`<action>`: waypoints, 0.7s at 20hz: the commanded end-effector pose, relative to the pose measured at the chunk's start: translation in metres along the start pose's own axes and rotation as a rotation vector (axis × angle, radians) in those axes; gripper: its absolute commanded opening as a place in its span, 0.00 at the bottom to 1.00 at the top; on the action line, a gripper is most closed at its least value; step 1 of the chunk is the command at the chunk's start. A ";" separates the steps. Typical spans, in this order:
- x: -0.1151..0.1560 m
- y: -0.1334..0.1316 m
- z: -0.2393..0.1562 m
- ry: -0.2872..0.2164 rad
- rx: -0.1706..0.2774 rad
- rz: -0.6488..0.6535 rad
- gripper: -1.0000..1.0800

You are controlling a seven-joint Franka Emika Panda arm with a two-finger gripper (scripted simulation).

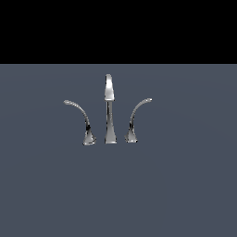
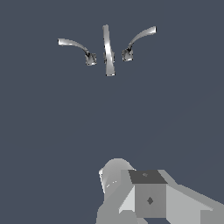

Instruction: Turn on the faucet by rotating a designated handle.

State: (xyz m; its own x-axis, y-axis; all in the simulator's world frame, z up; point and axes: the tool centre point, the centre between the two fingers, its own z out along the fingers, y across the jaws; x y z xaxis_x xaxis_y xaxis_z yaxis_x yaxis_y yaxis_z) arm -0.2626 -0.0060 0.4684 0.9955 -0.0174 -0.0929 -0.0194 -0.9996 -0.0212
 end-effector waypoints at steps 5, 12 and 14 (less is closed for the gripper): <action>0.002 -0.001 0.002 0.001 0.000 0.010 0.00; 0.016 -0.008 0.015 0.004 0.003 0.076 0.00; 0.023 -0.011 0.021 0.006 0.005 0.106 0.00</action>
State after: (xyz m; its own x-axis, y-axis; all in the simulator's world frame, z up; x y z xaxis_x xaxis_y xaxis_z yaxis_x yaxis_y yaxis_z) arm -0.2457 0.0030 0.4505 0.9908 -0.1019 -0.0892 -0.1038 -0.9945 -0.0172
